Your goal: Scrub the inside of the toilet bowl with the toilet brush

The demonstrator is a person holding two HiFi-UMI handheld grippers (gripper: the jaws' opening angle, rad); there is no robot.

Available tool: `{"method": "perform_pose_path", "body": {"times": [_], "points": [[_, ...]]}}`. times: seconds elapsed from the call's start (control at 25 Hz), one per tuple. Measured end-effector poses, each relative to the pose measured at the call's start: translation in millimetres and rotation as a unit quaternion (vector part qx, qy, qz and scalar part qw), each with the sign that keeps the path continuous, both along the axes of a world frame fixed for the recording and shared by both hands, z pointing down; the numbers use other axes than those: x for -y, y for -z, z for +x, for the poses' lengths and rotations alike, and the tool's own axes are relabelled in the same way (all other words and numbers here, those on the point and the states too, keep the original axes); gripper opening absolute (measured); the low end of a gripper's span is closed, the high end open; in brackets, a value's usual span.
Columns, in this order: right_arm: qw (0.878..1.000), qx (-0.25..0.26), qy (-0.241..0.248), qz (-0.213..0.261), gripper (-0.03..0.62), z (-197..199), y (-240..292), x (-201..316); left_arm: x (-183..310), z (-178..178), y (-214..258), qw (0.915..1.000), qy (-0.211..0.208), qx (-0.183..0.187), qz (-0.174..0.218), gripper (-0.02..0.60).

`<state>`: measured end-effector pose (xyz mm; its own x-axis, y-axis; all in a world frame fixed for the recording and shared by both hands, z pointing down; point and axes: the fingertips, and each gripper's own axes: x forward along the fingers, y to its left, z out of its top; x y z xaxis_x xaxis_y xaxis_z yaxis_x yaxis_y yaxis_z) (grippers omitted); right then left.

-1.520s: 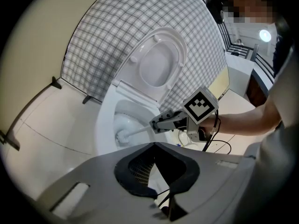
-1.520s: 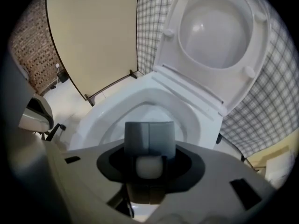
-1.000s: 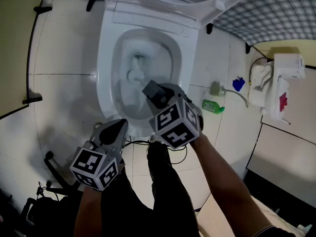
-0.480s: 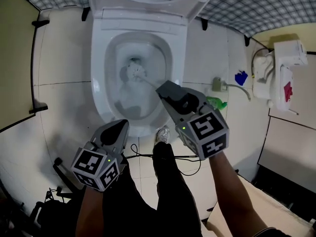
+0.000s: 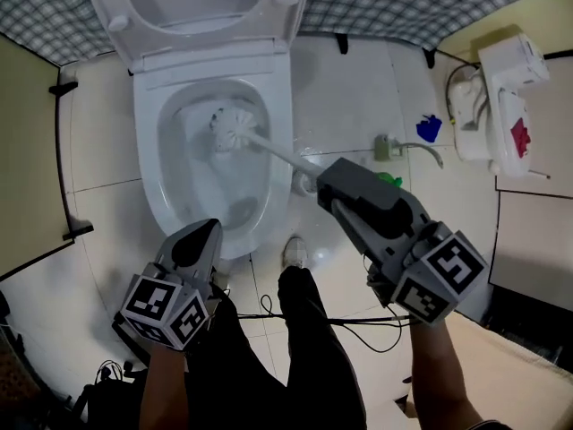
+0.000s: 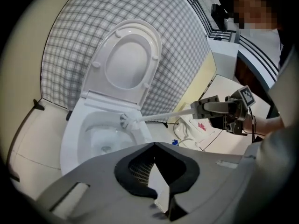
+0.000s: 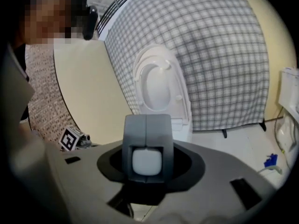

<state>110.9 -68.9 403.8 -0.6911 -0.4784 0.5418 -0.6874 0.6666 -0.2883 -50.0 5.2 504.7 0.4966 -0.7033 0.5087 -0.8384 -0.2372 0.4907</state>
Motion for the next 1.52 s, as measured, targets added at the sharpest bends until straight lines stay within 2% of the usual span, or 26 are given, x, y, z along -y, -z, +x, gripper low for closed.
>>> {"method": "perform_pose_path", "body": {"times": [0.16, 0.36, 0.56, 0.76, 0.84, 1.04, 1.52], "points": [[0.998, 0.02, -0.057, 0.018, 0.184, 63.8, 33.7, 4.1, 11.3, 33.9, 10.2, 0.9996, -0.027, 0.003, 0.01, 0.008], [0.992, 0.0, -0.119, 0.031, 0.184, 135.2, 39.1, 2.6, 20.1, 83.1, 10.9, 0.9978, -0.066, -0.003, 0.01, 0.008], [0.989, -0.064, -0.131, 0.008, 0.184, 169.6, -15.6, -8.1, 14.5, 120.8, -4.4, 0.9948, -0.102, 0.004, -0.002, 0.008], [0.982, -0.104, -0.147, -0.049, 0.184, 188.6, -100.8, -23.9, 0.0, 150.5, -18.2, 0.9916, -0.128, 0.003, -0.02, 0.008], [0.979, -0.141, -0.137, -0.057, 0.184, 192.8, -132.1, -30.4, -5.3, 160.5, -22.7, 0.9907, -0.134, 0.0, -0.025, 0.008], [0.967, -0.231, -0.077, -0.07, 0.184, 188.5, -197.6, -39.4, -13.9, 178.0, -29.5, 0.9883, -0.149, -0.003, -0.032, 0.008], [0.94, -0.325, 0.046, -0.093, 0.184, 154.3, -285.7, -32.5, -33.2, 186.9, -48.4, 0.9873, -0.152, -0.006, -0.045, 0.008]]}}
